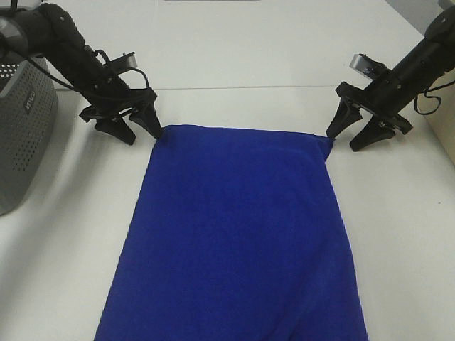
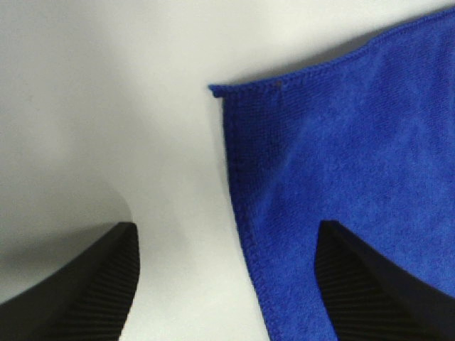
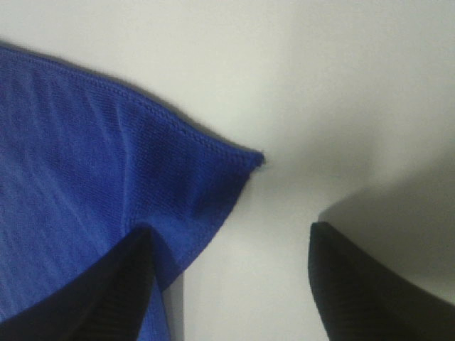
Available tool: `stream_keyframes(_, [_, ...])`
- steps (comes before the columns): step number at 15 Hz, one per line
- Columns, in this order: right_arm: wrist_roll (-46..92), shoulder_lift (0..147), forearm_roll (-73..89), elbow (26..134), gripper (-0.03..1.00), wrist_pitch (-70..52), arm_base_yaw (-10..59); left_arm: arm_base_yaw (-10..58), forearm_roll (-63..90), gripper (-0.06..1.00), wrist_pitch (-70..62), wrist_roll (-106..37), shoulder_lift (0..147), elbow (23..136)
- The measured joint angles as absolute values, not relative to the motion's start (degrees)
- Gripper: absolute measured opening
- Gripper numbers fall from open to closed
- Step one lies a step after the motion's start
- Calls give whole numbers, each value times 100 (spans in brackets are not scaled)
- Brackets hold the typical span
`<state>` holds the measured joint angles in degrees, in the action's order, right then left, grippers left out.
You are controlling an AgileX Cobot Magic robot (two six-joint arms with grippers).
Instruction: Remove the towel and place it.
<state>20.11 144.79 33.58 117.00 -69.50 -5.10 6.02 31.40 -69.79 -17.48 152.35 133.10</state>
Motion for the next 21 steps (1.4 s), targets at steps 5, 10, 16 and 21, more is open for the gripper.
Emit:
stream_keyframes(5, [2011,14479,3409,11700,65,-6830,-510,625,3249,67,-6904,-1753,15241,13310])
stream_keyframes(10, [2154,14479,3415,11700,65,-6366,-126,837,3398,67,-6543,-1753,15275,13310])
stream_keyframes(16, [2160,14656,3655,11774,57,-6337,149,1089,3822,59,-6497,-1770,15430,13338])
stream_keyframes(21, [2160,14719,3552,11774,15,-6314,189,1089,3770,6,-6377,-1908,15510,13338])
